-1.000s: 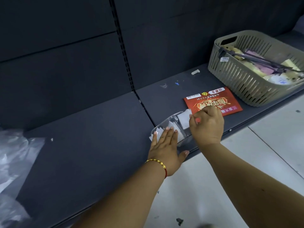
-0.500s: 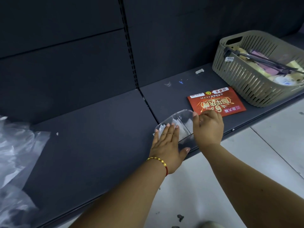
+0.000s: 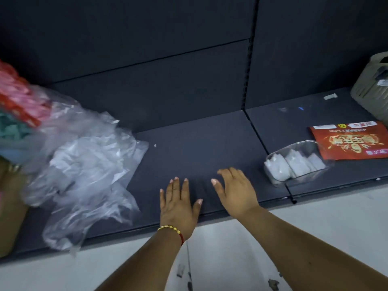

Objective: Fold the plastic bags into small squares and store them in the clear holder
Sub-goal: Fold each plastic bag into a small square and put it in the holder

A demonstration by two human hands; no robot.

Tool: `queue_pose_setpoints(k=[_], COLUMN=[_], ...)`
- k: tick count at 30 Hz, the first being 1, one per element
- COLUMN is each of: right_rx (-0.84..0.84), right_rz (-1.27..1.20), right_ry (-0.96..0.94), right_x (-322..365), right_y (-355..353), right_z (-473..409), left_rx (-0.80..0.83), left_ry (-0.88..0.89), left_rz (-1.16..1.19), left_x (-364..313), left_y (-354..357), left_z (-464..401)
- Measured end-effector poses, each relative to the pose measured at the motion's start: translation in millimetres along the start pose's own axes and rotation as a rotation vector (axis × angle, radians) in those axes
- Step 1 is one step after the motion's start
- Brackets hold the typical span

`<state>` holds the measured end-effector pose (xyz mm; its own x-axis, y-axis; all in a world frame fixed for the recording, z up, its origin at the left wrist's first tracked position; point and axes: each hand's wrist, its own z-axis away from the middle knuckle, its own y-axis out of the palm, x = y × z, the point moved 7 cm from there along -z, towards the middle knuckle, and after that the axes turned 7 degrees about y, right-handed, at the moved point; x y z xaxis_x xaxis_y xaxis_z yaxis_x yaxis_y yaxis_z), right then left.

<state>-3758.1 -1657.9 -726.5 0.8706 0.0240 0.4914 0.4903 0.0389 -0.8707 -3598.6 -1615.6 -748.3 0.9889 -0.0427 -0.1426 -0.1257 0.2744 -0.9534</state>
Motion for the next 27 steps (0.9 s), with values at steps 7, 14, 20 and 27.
queue_pose_setpoints(k=[7,14,20,27], right_rx=[0.638,0.716,0.756,0.46], right_rz=[0.261,0.36,0.061,-0.635], right_ry=[0.015,0.031,0.164,0.19], right_x=[44,45,50,83], right_y=[101,106,84,-8], right_z=[24,24,19,17], left_rx=[-0.007,0.034,-0.311,-0.327], left_ry=[-0.336,-0.364,-0.21,-0.031], left_rz=[0.002,0.136,0.644,1.111], left_x=[137,167,123,79], left_y=[6,14,-50,-133], left_z=[44,28,32,56])
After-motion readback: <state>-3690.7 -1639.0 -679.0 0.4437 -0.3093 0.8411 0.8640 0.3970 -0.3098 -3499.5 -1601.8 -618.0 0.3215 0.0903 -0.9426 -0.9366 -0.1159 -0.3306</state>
